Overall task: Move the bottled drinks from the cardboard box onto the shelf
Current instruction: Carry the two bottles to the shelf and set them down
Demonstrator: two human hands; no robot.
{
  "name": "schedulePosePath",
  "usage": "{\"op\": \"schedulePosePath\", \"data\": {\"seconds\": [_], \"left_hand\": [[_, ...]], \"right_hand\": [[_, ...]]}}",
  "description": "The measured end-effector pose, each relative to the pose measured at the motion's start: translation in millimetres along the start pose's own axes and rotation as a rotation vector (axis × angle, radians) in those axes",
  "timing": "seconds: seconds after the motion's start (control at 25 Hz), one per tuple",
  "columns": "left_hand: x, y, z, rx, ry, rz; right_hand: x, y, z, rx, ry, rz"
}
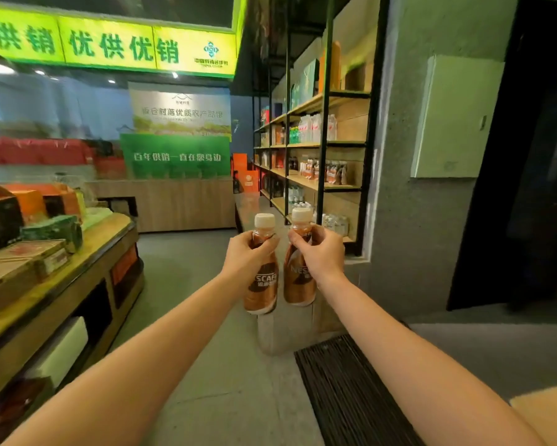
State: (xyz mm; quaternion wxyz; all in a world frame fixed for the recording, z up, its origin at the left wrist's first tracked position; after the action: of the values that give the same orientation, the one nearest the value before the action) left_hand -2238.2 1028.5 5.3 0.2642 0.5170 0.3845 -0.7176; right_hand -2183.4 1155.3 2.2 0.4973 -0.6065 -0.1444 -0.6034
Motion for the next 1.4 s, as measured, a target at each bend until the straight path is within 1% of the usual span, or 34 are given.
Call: {"op": "schedulePosePath", "data": {"seconds": [0.16,0.32,0.6,0.76,0.92,1.08,1.28,1.4], "left_hand": [[33.8,-66.6,70.5,-0.063,-0.016,0.027],[70.1,-154.2,118.5,-0.108,-0.018,0.025],[108.5,-362.3,185.0,-0.176,0.014,-0.003],[141.9,-471.6,221.3,-0.216,0.02,0.016],[185.9,-575.5,253.6,-0.182,0.055,0.018],[226.3,-692.3,295.2,-0.099,0.069,-0.036],[265.7,-850.4,338.5,0.011,0.068,-0.047],[298.5,-934.6,340.6,0.061,0.076,-0.029]], "right_hand": [[-20.9,-74.5,-71.7,0.024,0.002,0.015],[-53.3,-166.0,-126.4,0.045,-0.006,0.036],[-109.0,-389.5,-201.7,0.099,-0.004,0.127],[-146.8,-496.9,-245.1,0.102,-0.018,0.11],[-190.3,-589.5,-286.9,0.089,-0.019,0.105],[-237.2,-691.4,-328.9,0.004,0.024,0.12],[-287.9,-823.9,-360.2,-0.085,0.012,0.043],[-322.2,-889.1,-366.5,-0.147,0.019,0.007]]}}
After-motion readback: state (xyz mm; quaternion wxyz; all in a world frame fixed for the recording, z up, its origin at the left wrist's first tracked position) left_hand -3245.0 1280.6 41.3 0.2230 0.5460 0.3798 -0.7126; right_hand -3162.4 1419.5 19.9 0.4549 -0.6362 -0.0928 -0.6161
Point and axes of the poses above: each hand's wrist, its own y-axis away from the middle knuckle, its own z-axis out of the back of the hand, x = y × z, the point moved 2 cm from there along -y, towards the middle knuckle, and after that the axes turned 12 degrees about x, right-handed, at the moved point
